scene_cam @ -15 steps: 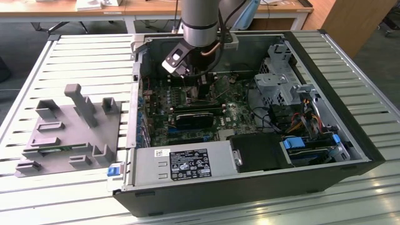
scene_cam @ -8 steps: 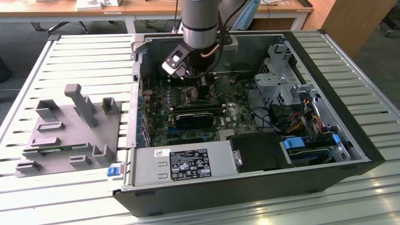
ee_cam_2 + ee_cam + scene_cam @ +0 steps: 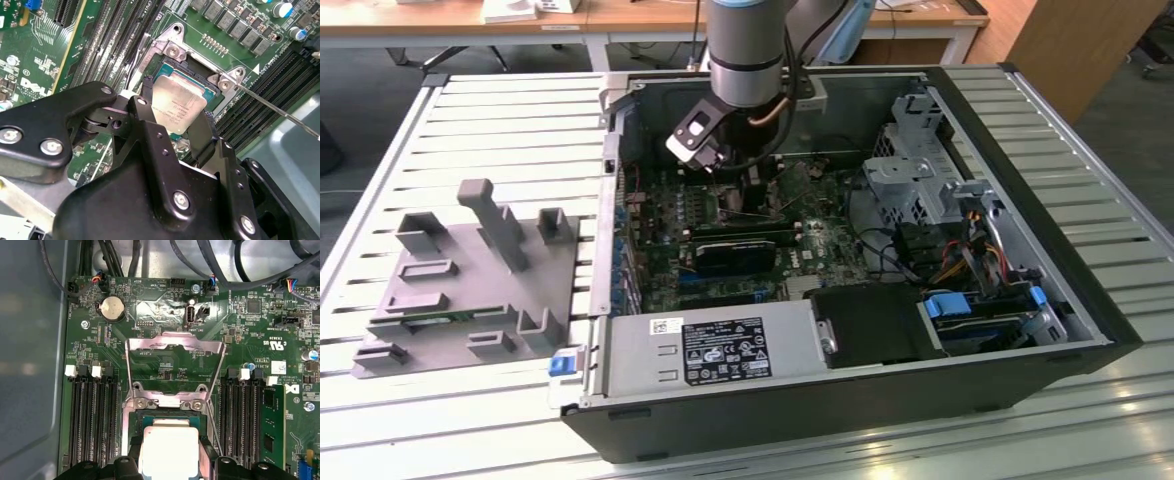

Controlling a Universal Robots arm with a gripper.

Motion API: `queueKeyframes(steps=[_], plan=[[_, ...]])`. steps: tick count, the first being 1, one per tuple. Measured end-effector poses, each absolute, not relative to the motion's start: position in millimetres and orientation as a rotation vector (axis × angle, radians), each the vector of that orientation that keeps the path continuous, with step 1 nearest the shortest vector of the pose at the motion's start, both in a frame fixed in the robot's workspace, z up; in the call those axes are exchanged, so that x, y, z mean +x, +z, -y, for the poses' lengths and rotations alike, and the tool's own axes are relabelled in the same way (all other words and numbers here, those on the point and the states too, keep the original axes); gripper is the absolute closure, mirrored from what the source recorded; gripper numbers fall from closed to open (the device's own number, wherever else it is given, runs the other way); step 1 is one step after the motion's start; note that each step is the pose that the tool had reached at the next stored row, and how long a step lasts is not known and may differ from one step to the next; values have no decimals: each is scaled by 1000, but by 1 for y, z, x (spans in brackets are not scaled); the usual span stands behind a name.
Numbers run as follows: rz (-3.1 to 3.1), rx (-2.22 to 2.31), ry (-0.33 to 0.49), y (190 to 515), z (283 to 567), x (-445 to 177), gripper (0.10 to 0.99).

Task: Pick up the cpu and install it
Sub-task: 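Place the cpu into insertion slot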

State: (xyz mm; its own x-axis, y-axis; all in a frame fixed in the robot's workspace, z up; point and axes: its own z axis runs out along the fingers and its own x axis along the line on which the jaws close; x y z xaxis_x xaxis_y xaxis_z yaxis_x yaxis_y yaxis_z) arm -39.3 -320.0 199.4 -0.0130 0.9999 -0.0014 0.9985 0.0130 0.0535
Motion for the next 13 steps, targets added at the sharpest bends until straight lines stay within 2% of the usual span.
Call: queueKeyframes(steps=[13], plan=[[-2208, 2179, 57, 194, 319, -39, 557]])
